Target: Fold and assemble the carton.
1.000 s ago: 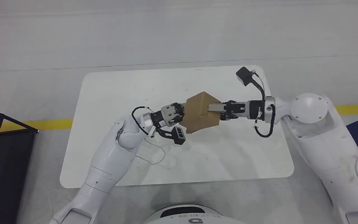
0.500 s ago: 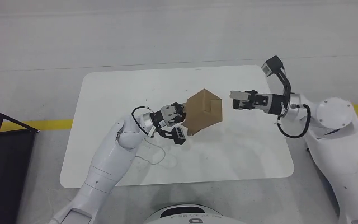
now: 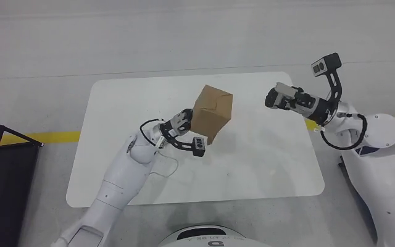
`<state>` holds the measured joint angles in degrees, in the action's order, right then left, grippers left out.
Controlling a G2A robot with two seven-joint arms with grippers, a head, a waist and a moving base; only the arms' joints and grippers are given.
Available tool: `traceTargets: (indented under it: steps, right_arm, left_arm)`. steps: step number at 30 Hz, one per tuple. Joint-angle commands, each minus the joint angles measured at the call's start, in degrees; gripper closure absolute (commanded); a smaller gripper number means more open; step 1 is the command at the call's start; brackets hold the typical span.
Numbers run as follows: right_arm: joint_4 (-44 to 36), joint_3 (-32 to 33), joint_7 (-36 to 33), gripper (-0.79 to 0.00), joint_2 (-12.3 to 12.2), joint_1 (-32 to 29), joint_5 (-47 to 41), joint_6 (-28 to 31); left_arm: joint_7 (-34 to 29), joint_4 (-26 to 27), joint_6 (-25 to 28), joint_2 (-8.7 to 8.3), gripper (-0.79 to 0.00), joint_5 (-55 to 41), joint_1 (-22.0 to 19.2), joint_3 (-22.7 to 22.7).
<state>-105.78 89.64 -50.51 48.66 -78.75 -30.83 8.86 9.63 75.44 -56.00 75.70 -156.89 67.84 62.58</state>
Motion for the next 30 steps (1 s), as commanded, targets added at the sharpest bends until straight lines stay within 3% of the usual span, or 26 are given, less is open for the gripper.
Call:
traceTargets:
  steps: [1, 4, 7, 11, 14, 16, 18, 22, 24, 29, 30]
  right_arm:
    - [0.62, 0.96, 1.83, -0.785, 0.15, -0.62, -1.49, 1.41]
    - [1.78, 3.00, 2.25, -0.785, 0.18, -1.71, -2.48, 2.58]
    - [2.64, 5.33, 2.39, -0.785, 0.11, -3.00, -2.58, 2.80]
    - [2.98, 7.97, 2.52, -0.785, 0.12, -4.59, -3.31, 3.38]
    - [3.18, 9.31, 2.59, -0.785, 0.18, -5.66, -3.73, 3.66]
    - [3.15, 9.86, 2.73, -0.785, 0.25, -6.35, -3.83, 3.88]
    - [3.09, 10.32, 2.90, -0.785, 0.34, -7.09, -3.95, 4.13]
    - [3.00, 11.13, 3.94, -0.785, 0.59, -8.99, -4.11, 5.01]
    - [3.09, 11.48, 4.38, -0.785, 0.73, -10.04, -4.10, 5.57]
    - [3.54, 11.85, 4.96, -0.785, 1.01, -11.67, -4.08, 5.38]
    - [3.50, 11.86, 4.98, -0.785, 1.05, -11.73, -4.03, 5.30]
  left_arm:
    - [2.72, 0.04, 1.94, -0.28, 0.000, 3.06, -1.34, 0.47]
    - [11.84, 4.56, 10.40, -1.19, 0.000, 17.58, -4.25, 1.71]
    - [27.37, 15.21, 18.14, -2.09, 0.000, 36.08, -7.33, 0.68]
    - [44.51, 27.42, 18.31, -2.52, 0.000, 42.36, -12.49, -0.64]
    - [55.53, 31.25, 16.87, -2.50, 0.000, 46.59, -17.61, -5.76]
    - [56.83, 29.28, 18.15, -2.79, 0.000, 51.37, -21.27, -13.82]
    - [57.58, 24.09, 18.89, -3.14, 0.000, 54.16, -25.47, -23.35]
    - [60.92, 14.60, 22.24, -2.70, 0.000, 48.75, -33.76, -41.50]
    - [62.52, 11.62, 23.85, -1.96, 0.000, 42.90, -38.23, -46.68]
    - [64.78, 8.14, 26.11, 0.28, 0.000, 30.33, -45.16, -52.84]
    - [65.10, 7.45, 26.44, 0.70, -0.234, 29.41, -45.31, -52.84]
